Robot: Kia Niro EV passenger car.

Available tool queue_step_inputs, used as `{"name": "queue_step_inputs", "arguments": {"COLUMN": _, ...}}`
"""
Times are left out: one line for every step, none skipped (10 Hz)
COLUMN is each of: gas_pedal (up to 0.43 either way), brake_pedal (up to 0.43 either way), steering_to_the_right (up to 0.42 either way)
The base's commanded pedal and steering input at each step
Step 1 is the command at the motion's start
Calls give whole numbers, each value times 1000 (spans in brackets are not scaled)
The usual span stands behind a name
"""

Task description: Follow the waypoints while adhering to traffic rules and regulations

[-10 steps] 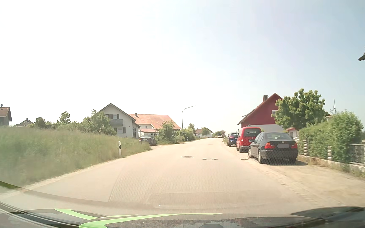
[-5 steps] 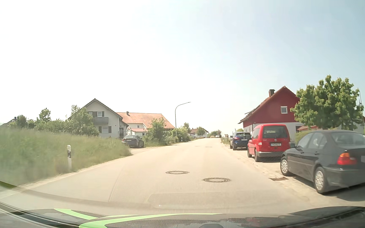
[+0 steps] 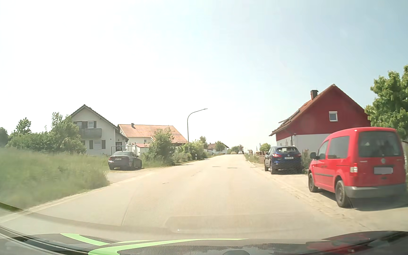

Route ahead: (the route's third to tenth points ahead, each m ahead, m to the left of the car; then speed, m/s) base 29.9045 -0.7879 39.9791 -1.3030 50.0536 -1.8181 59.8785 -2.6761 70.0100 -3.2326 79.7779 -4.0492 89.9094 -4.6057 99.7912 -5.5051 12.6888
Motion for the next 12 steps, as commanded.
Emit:
{"name": "queue_step_inputs", "arguments": {"gas_pedal": 169, "brake_pedal": 0, "steering_to_the_right": 10}}
{"name": "queue_step_inputs", "arguments": {"gas_pedal": 169, "brake_pedal": 0, "steering_to_the_right": 10}}
{"name": "queue_step_inputs", "arguments": {"gas_pedal": 169, "brake_pedal": 0, "steering_to_the_right": 10}}
{"name": "queue_step_inputs", "arguments": {"gas_pedal": 169, "brake_pedal": 0, "steering_to_the_right": 11}}
{"name": "queue_step_inputs", "arguments": {"gas_pedal": 169, "brake_pedal": 0, "steering_to_the_right": 11}}
{"name": "queue_step_inputs", "arguments": {"gas_pedal": 169, "brake_pedal": 0, "steering_to_the_right": 11}}
{"name": "queue_step_inputs", "arguments": {"gas_pedal": 169, "brake_pedal": 0, "steering_to_the_right": 12}}
{"name": "queue_step_inputs", "arguments": {"gas_pedal": 169, "brake_pedal": 0, "steering_to_the_right": 12}}
{"name": "queue_step_inputs", "arguments": {"gas_pedal": 169, "brake_pedal": 0, "steering_to_the_right": 12}}
{"name": "queue_step_inputs", "arguments": {"gas_pedal": 150, "brake_pedal": 0, "steering_to_the_right": 13}}
{"name": "queue_step_inputs", "arguments": {"gas_pedal": 150, "brake_pedal": 0, "steering_to_the_right": 15}}
{"name": "queue_step_inputs", "arguments": {"gas_pedal": 150, "brake_pedal": 0, "steering_to_the_right": 16}}
